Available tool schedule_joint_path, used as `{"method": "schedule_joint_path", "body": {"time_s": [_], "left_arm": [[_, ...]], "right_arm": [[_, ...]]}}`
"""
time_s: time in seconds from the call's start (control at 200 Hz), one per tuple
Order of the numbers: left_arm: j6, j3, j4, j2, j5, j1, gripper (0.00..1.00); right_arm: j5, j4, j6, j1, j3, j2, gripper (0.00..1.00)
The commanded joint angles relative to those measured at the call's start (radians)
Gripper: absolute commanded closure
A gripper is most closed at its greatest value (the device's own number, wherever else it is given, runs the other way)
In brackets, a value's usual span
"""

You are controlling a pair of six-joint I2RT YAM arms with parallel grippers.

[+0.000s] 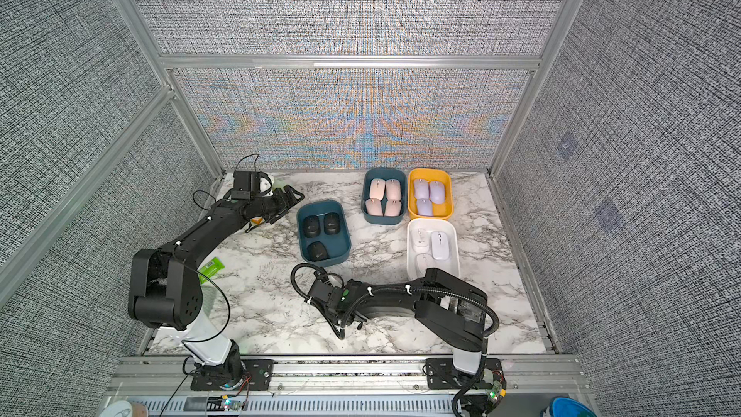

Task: Place the mice by color into the storage box
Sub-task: Place the mouse at the center of the board, then adjust the mouse at the center of the board.

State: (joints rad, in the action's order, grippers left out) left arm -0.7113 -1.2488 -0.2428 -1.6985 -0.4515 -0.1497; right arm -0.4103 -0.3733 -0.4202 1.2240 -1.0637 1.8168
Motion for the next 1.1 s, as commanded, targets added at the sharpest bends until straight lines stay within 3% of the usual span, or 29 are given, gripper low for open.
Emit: {"method": "schedule_joint_path", "body": {"time_s": [0.0, 0.305, 0.685, 1.091], "left_arm": [[0.013, -0.009, 0.003, 0.004, 0.002, 0.000, 0.10], [0.011, -0.009, 0.005, 0.001, -0.003, -0.001, 0.10], [0.012, -0.009, 0.002, -0.006, -0.002, 0.000, 0.10], [0.016, -0.014, -0.007, -0.001, 0.014, -0.001, 0.10]], "right_arm": [[-0.001, -0.098, -0.007, -0.001, 0.022, -0.015, 0.16], [0.000, -0.134, -0.025, -0.019, 0.084, -0.053, 0.14], [-0.055, -0.153, 0.025, -0.135, 0.116, -0.083, 0.15], [-0.181, -0.180, 0.100, -0.236, -0.032, -0.022, 0.16]]}}
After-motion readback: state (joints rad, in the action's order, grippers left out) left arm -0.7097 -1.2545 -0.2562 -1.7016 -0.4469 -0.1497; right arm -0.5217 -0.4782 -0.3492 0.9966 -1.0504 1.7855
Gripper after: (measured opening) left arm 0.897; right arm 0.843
